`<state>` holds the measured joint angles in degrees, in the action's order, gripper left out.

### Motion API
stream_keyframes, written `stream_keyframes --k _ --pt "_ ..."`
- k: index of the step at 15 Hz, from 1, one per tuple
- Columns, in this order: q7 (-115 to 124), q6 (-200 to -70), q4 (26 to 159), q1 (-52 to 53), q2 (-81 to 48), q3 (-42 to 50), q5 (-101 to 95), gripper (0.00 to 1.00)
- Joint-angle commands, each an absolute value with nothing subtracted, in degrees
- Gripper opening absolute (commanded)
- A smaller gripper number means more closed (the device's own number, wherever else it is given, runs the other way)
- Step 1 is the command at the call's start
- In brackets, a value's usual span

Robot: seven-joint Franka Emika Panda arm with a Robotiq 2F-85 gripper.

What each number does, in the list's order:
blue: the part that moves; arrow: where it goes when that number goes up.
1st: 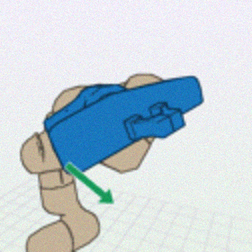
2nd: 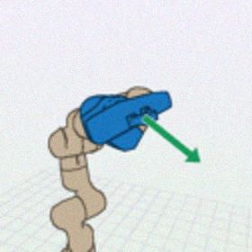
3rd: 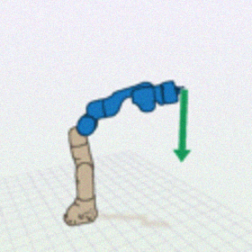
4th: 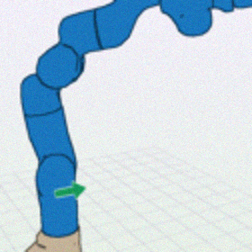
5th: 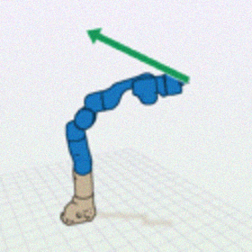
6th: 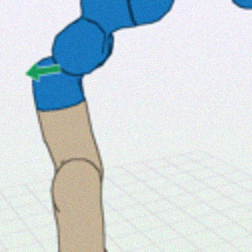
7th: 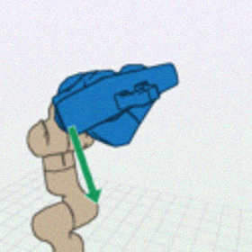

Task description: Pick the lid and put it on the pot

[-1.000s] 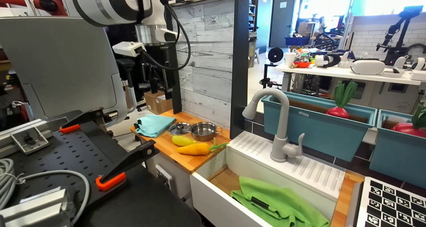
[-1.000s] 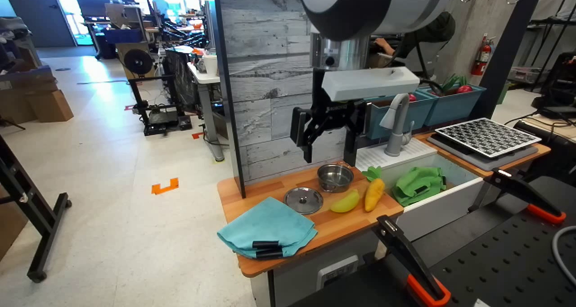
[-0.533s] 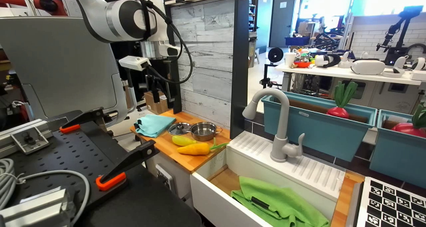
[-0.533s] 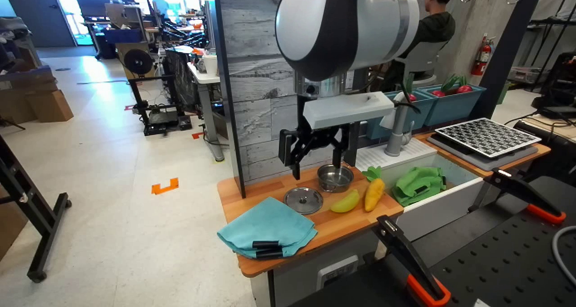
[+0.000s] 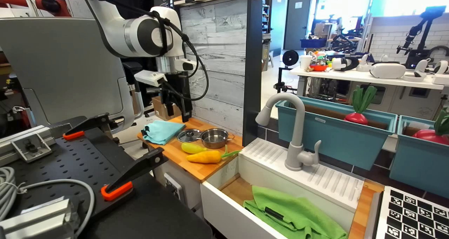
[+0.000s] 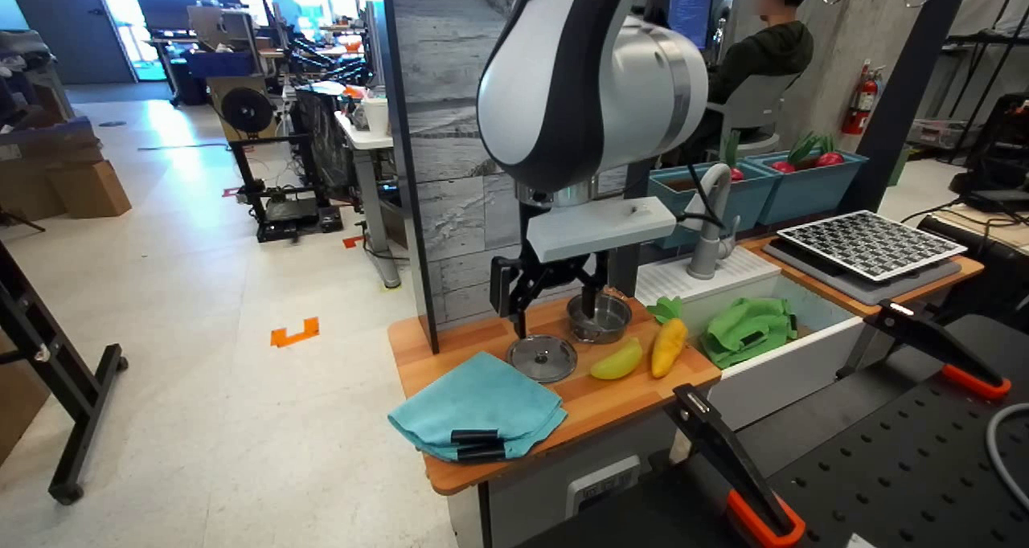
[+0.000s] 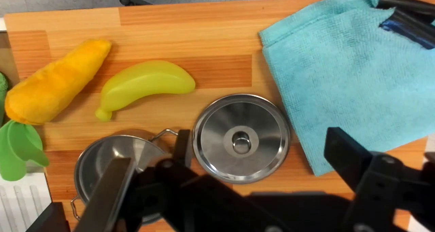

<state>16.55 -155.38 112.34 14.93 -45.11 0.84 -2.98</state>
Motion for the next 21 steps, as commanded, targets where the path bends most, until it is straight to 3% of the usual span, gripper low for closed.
stream_keyframes --k 1,21 --pt "16.62 -156.46 108.10 15.63 -49.23 1.35 -2.56 1.00" --pt "16.15 -154.50 97.16 15.27 -59.08 1.04 -1.85 1.00"
